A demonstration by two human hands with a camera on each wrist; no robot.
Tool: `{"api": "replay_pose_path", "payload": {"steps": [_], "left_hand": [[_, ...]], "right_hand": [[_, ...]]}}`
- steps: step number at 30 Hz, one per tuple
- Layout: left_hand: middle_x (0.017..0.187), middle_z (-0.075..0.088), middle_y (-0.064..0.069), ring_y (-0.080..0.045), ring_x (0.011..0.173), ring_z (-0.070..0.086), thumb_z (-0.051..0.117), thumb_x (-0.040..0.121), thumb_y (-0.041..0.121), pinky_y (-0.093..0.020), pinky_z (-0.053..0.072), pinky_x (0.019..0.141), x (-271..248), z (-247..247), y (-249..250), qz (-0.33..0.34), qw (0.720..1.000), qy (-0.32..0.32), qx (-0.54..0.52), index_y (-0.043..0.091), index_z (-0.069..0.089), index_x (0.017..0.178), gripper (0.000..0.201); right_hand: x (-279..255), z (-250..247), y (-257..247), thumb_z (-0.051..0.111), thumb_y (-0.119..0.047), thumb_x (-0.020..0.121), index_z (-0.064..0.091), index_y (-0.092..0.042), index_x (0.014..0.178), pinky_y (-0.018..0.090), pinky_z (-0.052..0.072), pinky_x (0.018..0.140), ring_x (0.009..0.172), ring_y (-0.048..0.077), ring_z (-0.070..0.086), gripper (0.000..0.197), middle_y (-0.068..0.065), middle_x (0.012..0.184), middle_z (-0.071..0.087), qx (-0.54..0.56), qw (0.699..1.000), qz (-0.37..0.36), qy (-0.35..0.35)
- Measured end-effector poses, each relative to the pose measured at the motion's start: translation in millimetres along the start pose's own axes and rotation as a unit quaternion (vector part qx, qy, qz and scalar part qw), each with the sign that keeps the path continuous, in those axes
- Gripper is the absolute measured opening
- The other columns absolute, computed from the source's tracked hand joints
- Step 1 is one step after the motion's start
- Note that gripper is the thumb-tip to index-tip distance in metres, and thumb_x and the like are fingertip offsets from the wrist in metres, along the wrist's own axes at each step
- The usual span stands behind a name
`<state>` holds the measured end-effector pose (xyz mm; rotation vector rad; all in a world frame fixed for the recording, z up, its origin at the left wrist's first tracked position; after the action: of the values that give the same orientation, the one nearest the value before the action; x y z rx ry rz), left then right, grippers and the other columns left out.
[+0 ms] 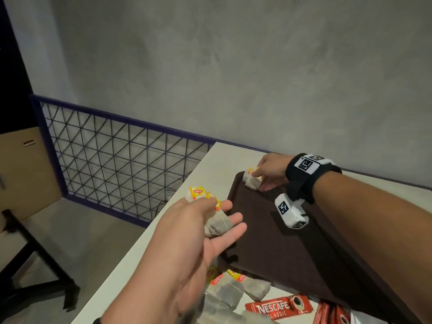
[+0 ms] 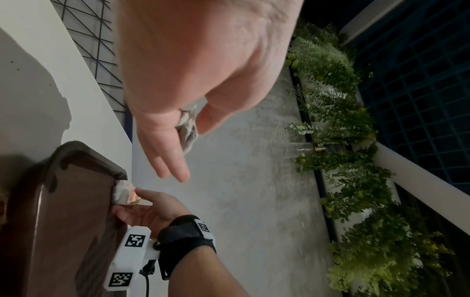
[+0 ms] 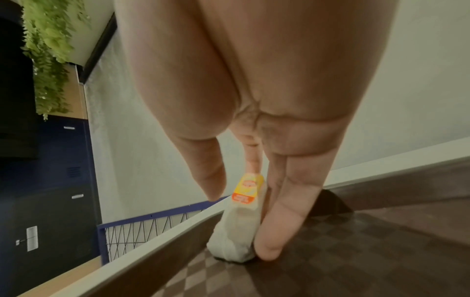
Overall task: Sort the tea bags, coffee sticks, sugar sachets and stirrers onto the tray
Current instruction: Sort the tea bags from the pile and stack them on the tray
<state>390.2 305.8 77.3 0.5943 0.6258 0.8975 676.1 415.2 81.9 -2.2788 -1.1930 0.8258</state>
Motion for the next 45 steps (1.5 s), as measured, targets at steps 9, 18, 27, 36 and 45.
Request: {"api": "replay_pose_path", "payload": {"steps": [9, 18, 27, 36, 45], "left_hand": [[0.098, 0.078, -0.026, -0.041, 0.089, 0.078, 0.036, 0.099, -0.011, -0.046, 0.066, 0.066, -5.5, 1.9, 2.8, 0.028, 0.999, -0.041, -0.007, -0.009, 0.058, 0.114, 0.028], [0.1, 0.079, -0.02, -0.036, 0.089, 0.079, 0.044, 0.105, -0.003, -0.035, 0.065, 0.062, -6.7, 3.7, 3.8, 0.029, 0.997, -0.07, 0.006, -0.002, 0.062, 0.12, 0.024], [0.102, 0.079, -0.021, -0.032, 0.089, 0.079, 0.057, 0.103, 0.011, -0.03, 0.065, 0.064, -20.3, 11.1, 2.0, 0.031, 0.993, -0.105, 0.048, 0.003, 0.068, 0.121, 0.022], [0.1, 0.08, -0.015, -0.025, 0.088, 0.08, 0.06, 0.102, 0.029, -0.027, 0.064, 0.059, -31.1, 17.3, -4.1, 0.034, 0.984, -0.149, 0.094, 0.011, 0.07, 0.119, 0.027], [0.094, 0.08, -0.009, -0.013, 0.067, 0.072, 0.068, 0.095, 0.037, -0.02, 0.049, 0.044, -30.5, 18.6, -10.9, 0.061, 0.977, -0.139, 0.148, 0.019, 0.078, 0.106, 0.024]], "right_hand": [[6.0, 7.5, -4.4, 0.068, 0.009, 0.088, 0.051, 0.006, 0.122, 0.053, 0.056, 0.096, 0.101, 0.042, 0.072, 0.038, 0.028, 0.1, 0.065, 0.04, 0.999, 0.011, 0.014], [-59.2, -8.3, -23.4, 0.066, -0.013, 0.096, 0.06, -0.001, 0.113, 0.038, 0.06, 0.074, 0.073, 0.024, 0.063, 0.021, 0.016, 0.096, 0.059, 0.068, 0.992, -0.093, 0.047], [-203.7, 4.3, -44.5, 0.08, -0.029, 0.077, 0.072, 0.001, 0.103, 0.027, 0.046, 0.062, 0.07, 0.015, 0.06, 0.041, 0.01, 0.083, 0.069, 0.124, 0.954, -0.214, -0.168], [-237.4, 3.5, -18.3, 0.077, -0.015, 0.08, 0.076, 0.001, 0.1, 0.026, 0.053, 0.058, 0.07, 0.025, 0.061, 0.025, 0.021, 0.081, 0.07, 0.179, 0.95, -0.251, -0.042], [-256.1, -2.2, -15.0, 0.081, -0.01, 0.072, 0.065, -0.002, 0.1, 0.032, 0.057, 0.056, 0.06, 0.022, 0.066, 0.034, 0.015, 0.073, 0.066, 0.177, 0.939, -0.293, 0.033]]}}
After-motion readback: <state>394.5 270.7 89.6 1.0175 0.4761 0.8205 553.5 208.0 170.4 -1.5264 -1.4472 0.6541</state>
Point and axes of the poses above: each hand's wrist, its own x-axis towards the middle knuckle, its own z-axis out of the palm, y = z × x, the point moved 1 cm from there along x, towards the middle knuckle
